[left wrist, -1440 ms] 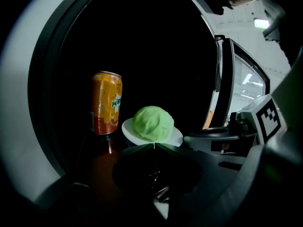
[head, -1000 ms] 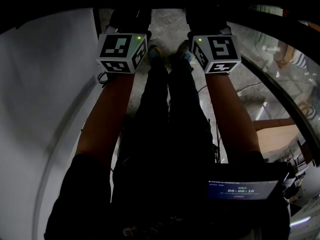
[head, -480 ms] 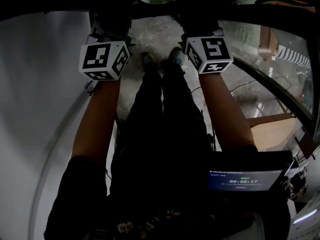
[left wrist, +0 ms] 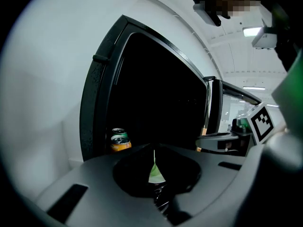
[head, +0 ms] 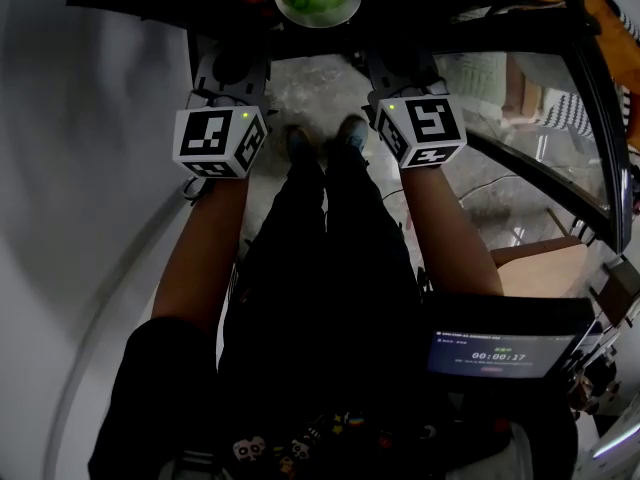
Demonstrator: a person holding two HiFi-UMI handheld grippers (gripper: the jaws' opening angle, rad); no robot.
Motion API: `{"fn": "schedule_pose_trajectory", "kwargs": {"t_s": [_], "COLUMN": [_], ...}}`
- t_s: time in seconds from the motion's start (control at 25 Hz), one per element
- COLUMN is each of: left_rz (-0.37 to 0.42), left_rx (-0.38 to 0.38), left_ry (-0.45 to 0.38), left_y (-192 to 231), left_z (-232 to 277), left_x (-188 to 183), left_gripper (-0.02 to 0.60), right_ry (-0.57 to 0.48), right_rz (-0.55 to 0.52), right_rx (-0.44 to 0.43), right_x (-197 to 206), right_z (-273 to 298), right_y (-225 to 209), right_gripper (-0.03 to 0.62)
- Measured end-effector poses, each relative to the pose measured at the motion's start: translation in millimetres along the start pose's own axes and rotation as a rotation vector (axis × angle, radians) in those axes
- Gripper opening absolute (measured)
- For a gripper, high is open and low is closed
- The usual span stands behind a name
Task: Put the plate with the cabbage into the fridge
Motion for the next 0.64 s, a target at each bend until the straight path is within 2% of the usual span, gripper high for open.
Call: {"fn": "schedule_pose_trajectory", "kwargs": {"t_s": [0.64], "left_rz": [-0.004], "left_rx": [0.046], "left_ry": [-0.004], "left_y": [-6.4], "left_z": [-4.1], "left_x": [13.5], "left_gripper": [0.009], "right_ry": [0.020], "right_rz": [-0.010], "right_rx": [-0.004], "right_x": [11.0], "right_z": [-7.4], "right_y": [9.5], "right_gripper": [0.006]}}
Point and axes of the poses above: the fingertips, and each gripper's own axes: z forward along the fingers, y to its left, x out of its underside, the point moved 10 cm from there along -z, backward along the fingers, and after that the axes turned 8 degrees about x, right-handed, at the moved point
